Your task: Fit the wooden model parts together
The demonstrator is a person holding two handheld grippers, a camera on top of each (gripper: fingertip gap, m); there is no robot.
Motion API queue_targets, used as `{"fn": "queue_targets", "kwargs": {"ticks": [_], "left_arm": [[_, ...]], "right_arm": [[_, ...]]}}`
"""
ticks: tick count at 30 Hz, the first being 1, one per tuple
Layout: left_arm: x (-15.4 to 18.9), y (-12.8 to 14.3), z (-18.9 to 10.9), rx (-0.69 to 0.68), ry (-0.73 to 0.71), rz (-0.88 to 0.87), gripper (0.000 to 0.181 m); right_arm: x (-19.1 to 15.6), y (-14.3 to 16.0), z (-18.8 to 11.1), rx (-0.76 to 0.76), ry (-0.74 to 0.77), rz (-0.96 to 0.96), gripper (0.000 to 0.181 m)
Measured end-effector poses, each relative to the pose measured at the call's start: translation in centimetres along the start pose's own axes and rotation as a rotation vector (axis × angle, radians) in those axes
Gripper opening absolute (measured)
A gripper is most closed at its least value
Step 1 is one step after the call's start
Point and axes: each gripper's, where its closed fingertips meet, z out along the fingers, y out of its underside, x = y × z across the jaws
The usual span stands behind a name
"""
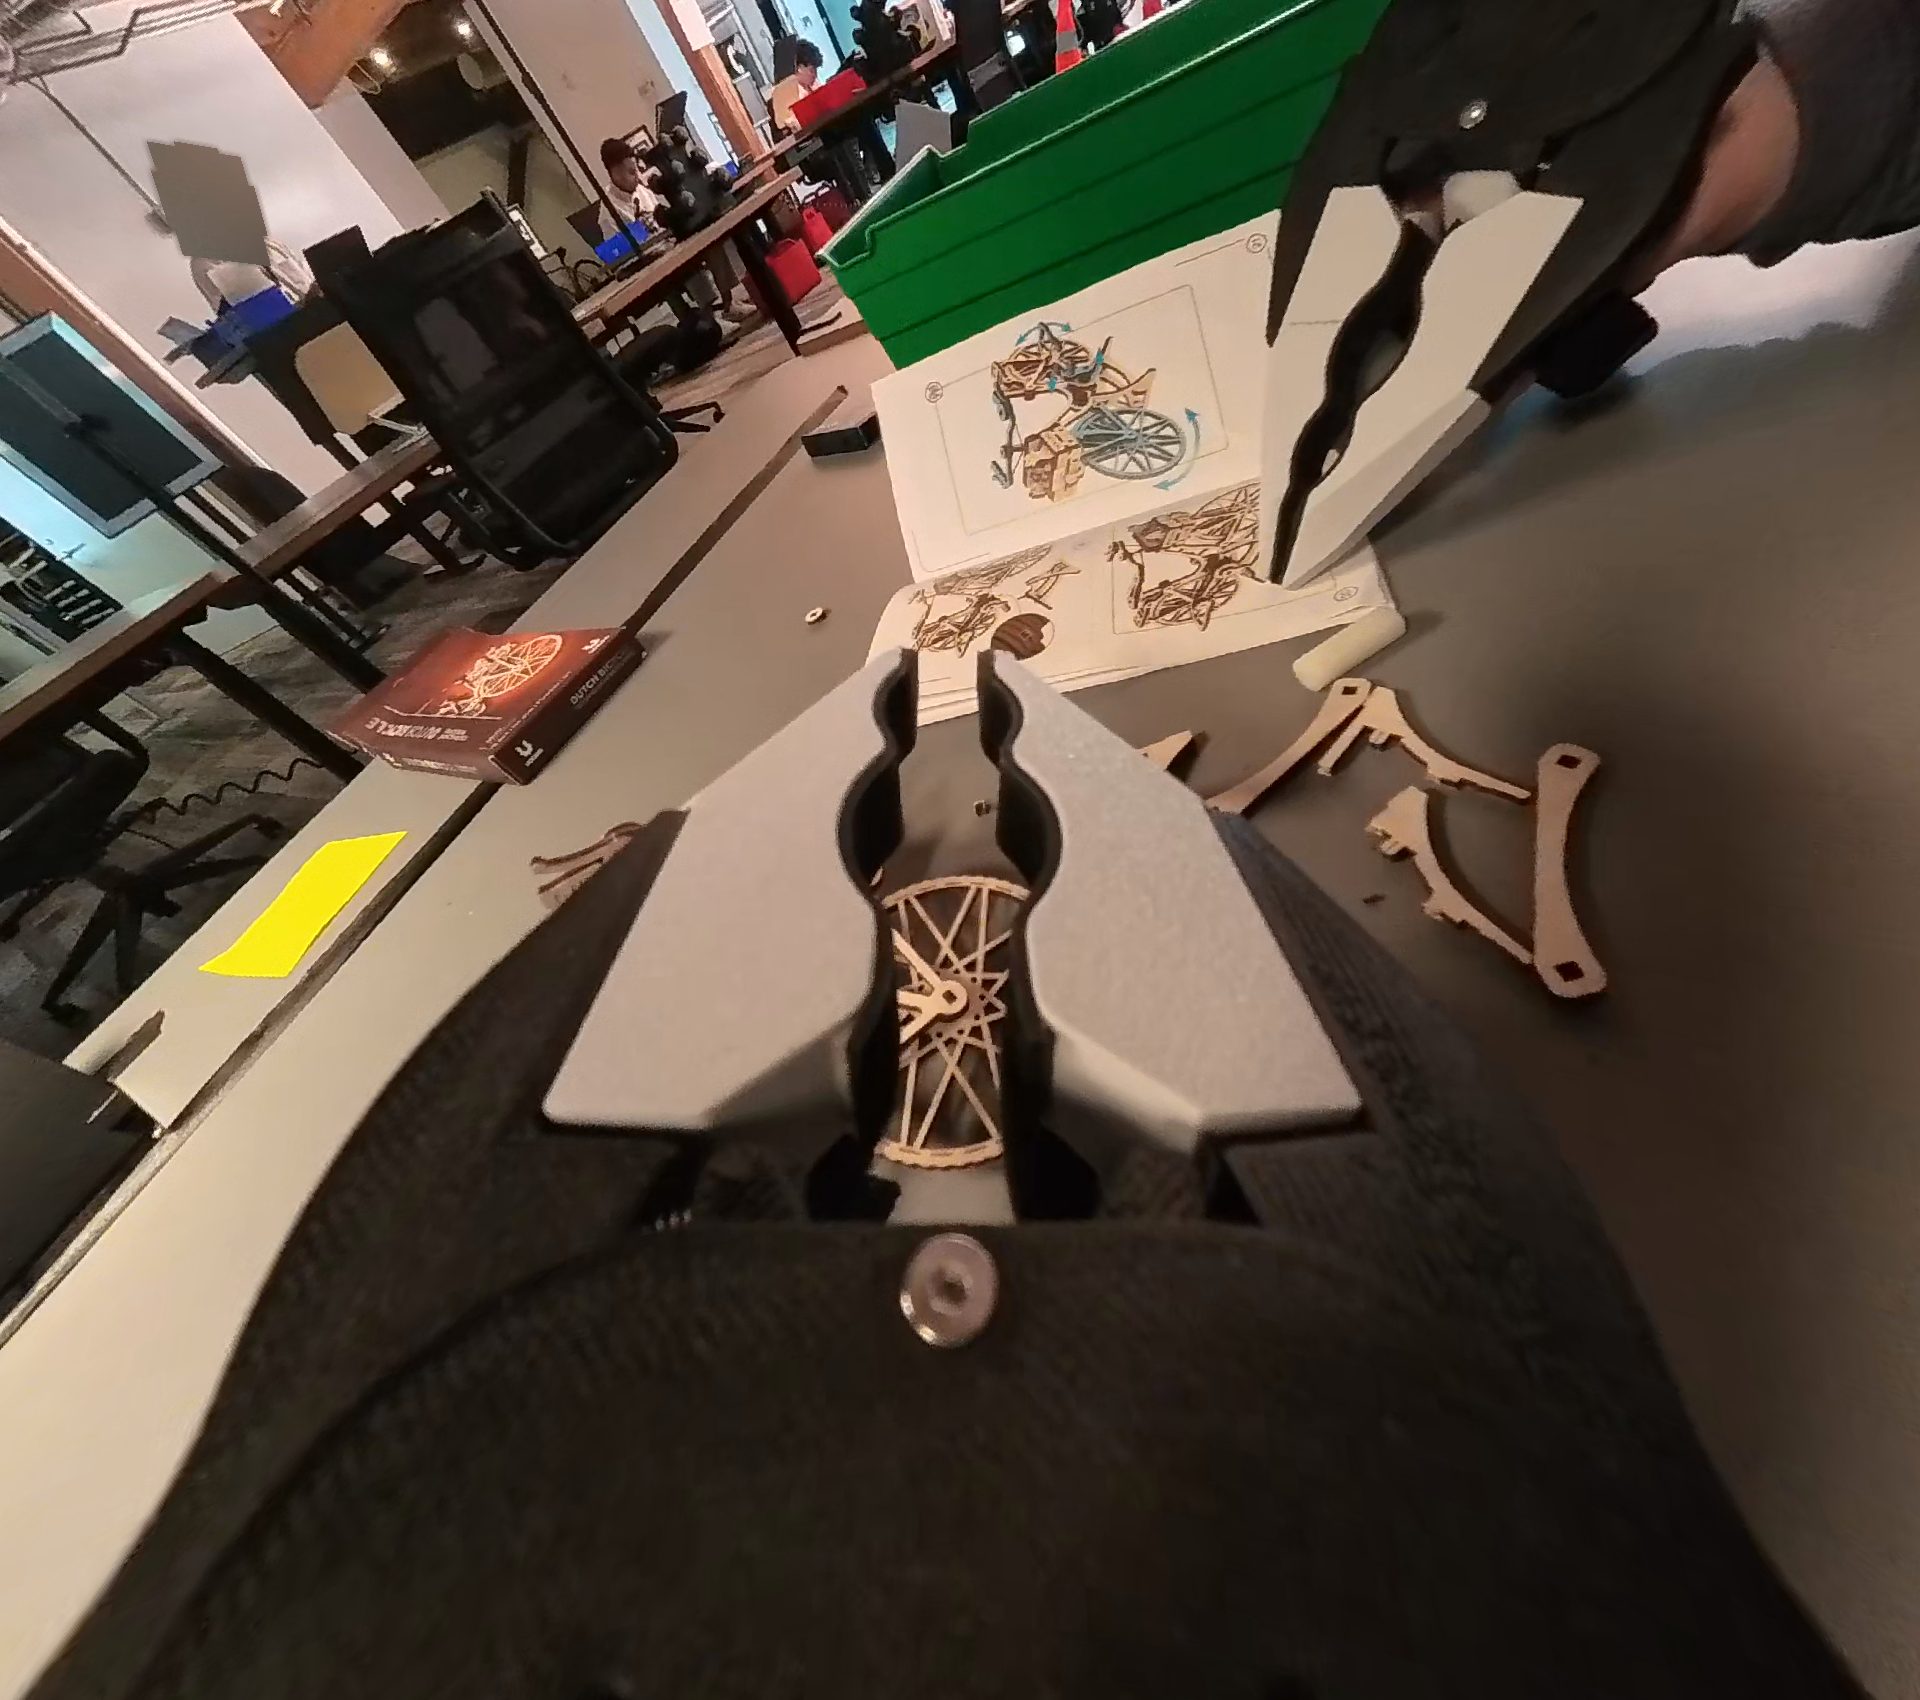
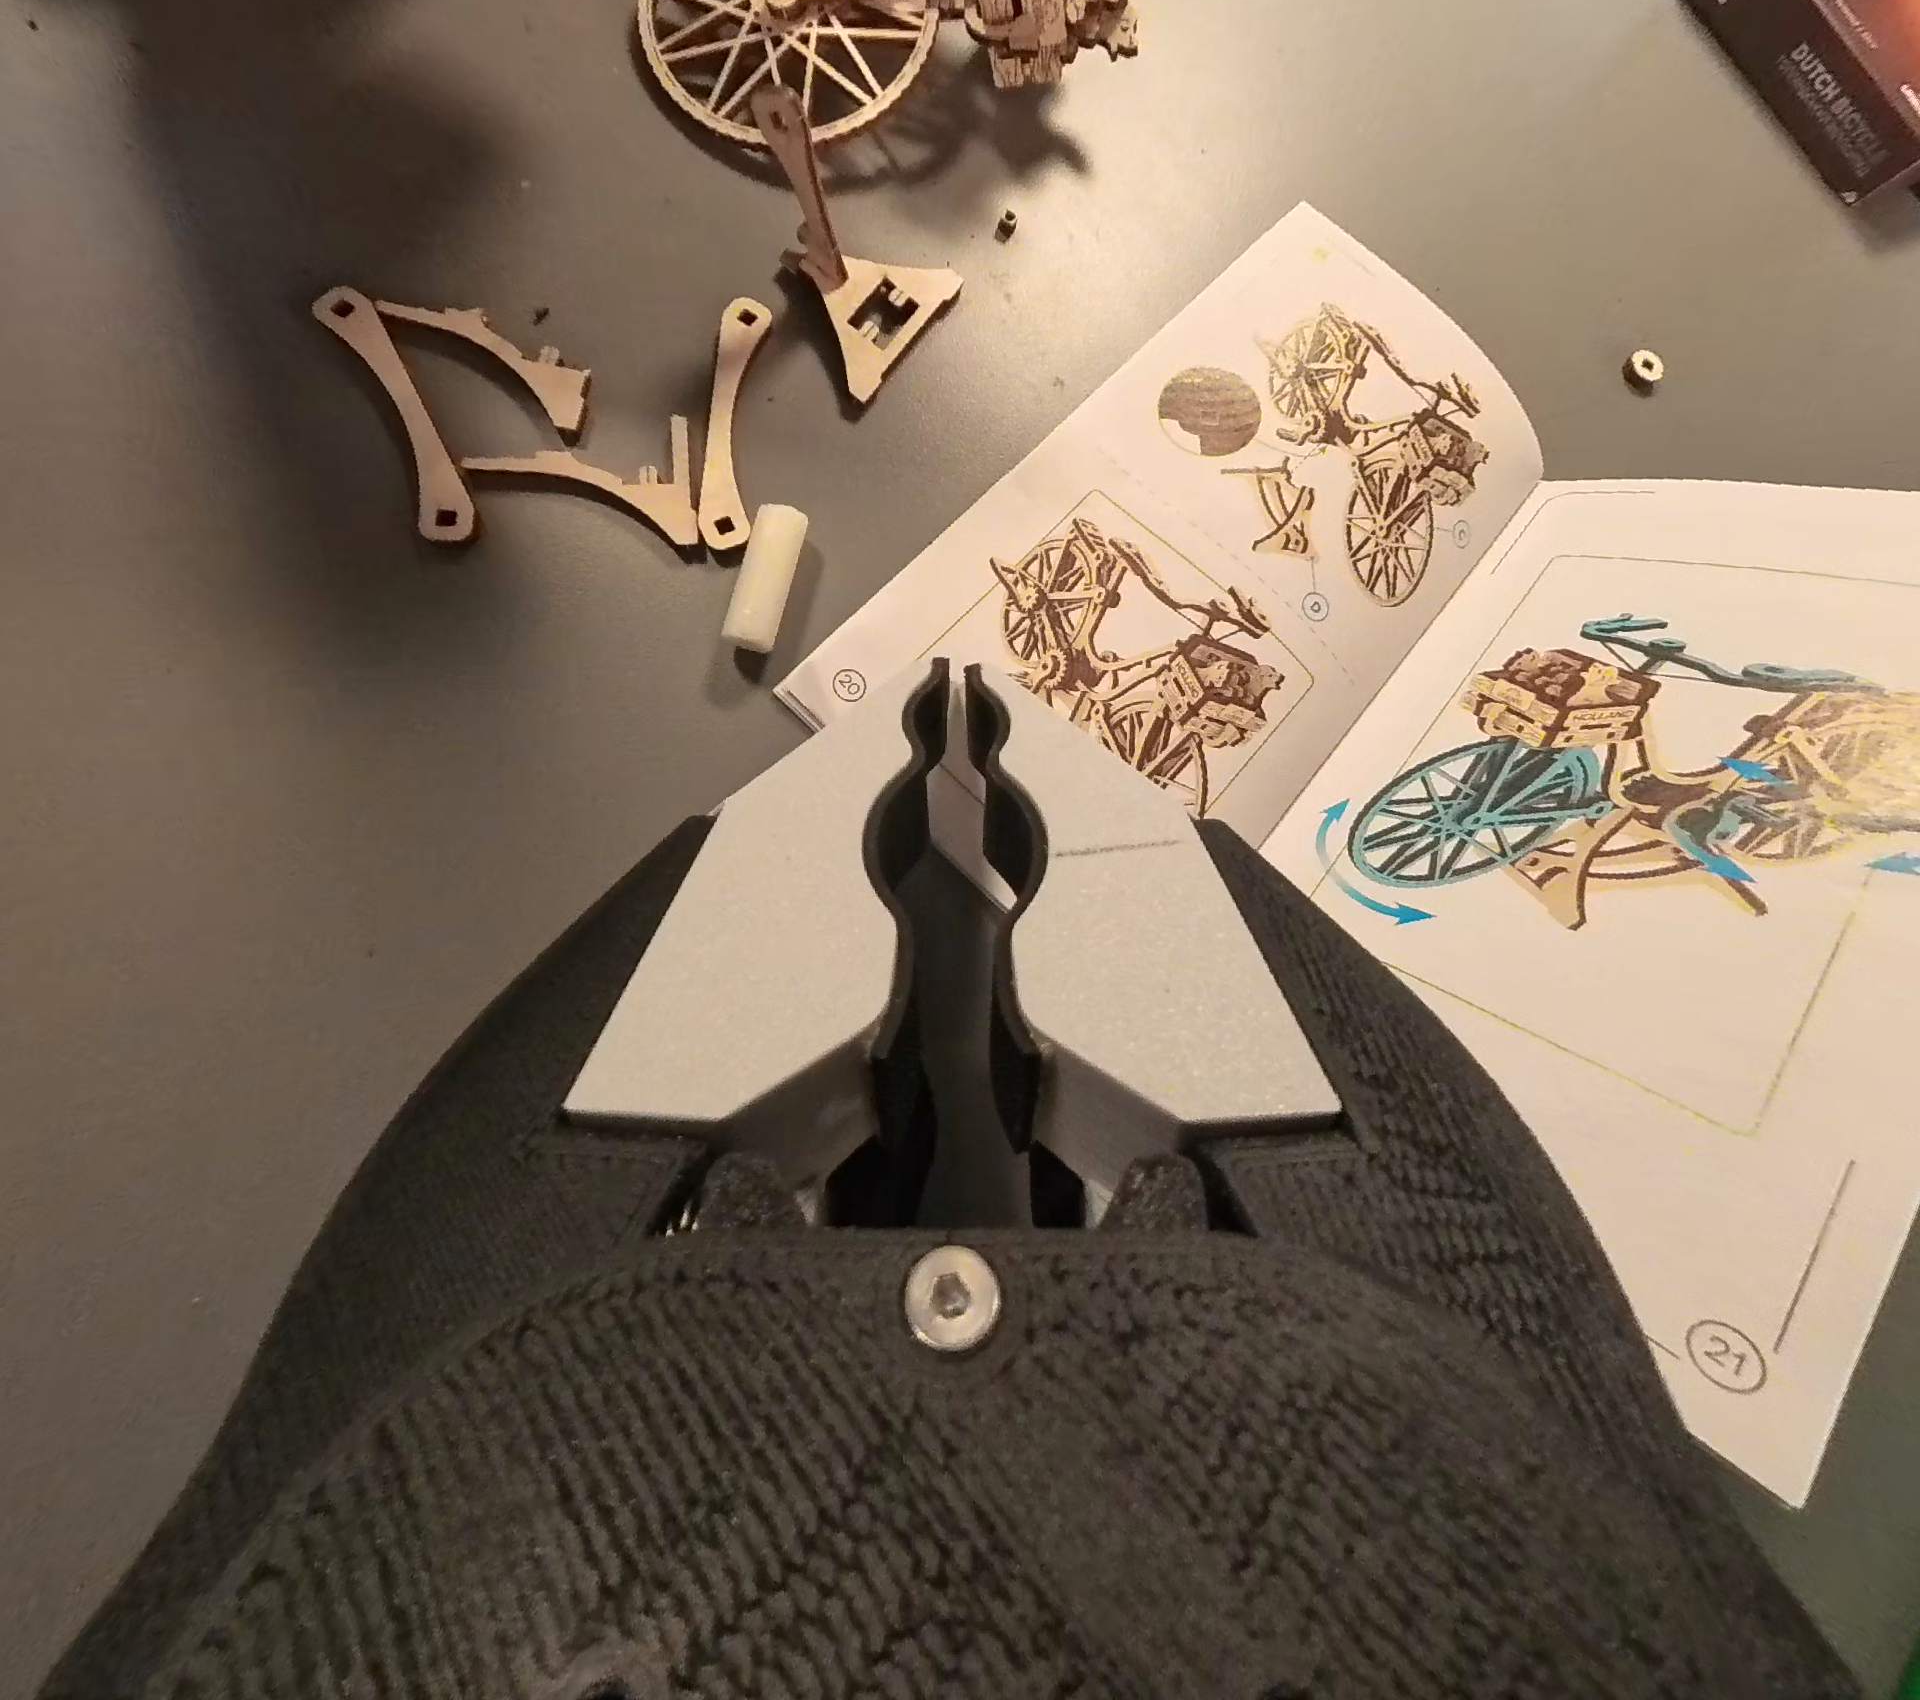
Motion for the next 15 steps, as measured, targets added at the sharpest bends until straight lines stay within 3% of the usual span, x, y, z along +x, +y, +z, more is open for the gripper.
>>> {"fn": "queue_targets", "kwargs": {"ticks": [15], "left_arm": [[0.05, 0.0, 0.04, 0.001, 0.009, -0.009, 0.01]], "right_arm": [[-0.02, 0.0, -0.02, 0.0, 0.001, -0.002, 0.001]]}}
